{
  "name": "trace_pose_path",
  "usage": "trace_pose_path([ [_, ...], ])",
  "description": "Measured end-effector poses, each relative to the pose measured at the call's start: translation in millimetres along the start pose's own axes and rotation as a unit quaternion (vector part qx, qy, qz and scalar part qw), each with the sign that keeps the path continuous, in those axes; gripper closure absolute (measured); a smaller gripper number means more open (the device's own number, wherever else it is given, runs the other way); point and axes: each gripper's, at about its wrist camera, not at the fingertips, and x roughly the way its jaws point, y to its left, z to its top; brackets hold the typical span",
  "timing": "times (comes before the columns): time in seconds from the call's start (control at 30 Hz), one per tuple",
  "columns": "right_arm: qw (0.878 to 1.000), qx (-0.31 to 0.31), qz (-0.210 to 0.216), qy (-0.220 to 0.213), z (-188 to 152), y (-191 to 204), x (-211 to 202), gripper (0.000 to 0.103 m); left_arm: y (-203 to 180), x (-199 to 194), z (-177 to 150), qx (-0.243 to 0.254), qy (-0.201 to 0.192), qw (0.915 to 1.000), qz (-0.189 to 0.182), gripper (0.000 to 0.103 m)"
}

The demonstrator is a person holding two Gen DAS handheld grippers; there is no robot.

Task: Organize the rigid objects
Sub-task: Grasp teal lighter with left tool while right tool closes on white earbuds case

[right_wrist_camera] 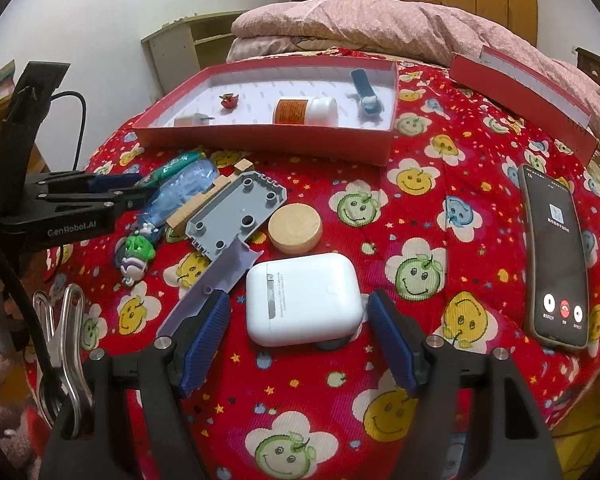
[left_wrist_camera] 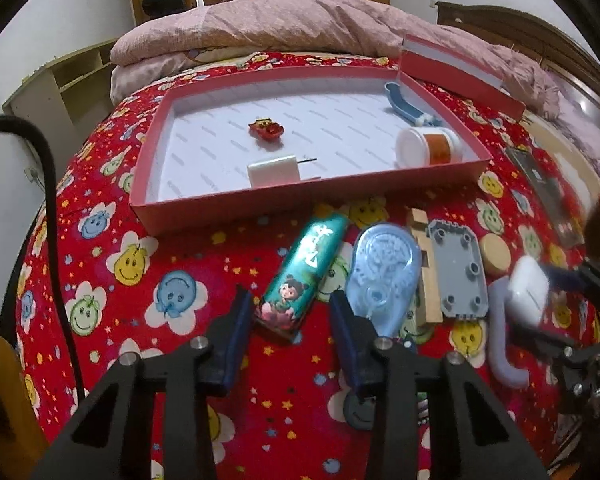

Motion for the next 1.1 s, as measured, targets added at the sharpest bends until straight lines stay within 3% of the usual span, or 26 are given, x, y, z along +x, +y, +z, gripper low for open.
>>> trace_pose_path([
  [0.33, 1.0, 0.003, 0.003, -0.005, -0.4, -1.7, -0.7, 0.03, -4.5, 15.9, 20.2, -0.008, -0.015, 0.9999, 0.002, 0.061],
  [0.4, 1.0, 0.002, 0.003, -0.005, -0.5, -1.2, -0.7, 0.03, -6.3, 14.4, 16.9, -0.003, -0.022, 0.9997, 0.004, 0.064],
  [0.5, 1.0, 0.001, 0.0, -0.005, -0.6, -0.3, -0.6, 0.03, -6.6, 11.6, 13.4, -0.009, -0.023, 0.9996, -0.011, 0.077],
  [0.6, 1.0, -0.003, -0.007, -0.003, -0.3, 1.9, 0.0, 0.03, -5.9, 8.4, 11.1, -0.016, -0.023, 0.9995, -0.017, 0.079],
  [0.8, 0.999, 0.002, -0.032, -0.004, 1.0, 0.4, 0.1, 0.045, 6.1, -5.7, 4.6, -0.053, -0.029, 0.9977, -0.031, 0.079],
  [1.1, 0.999, 0.028, -0.015, -0.015, 3.5, -2.9, -7.0, 0.046, 21.6, -28.0, -1.2, -0.084, -0.049, 0.9949, -0.028, 0.079],
])
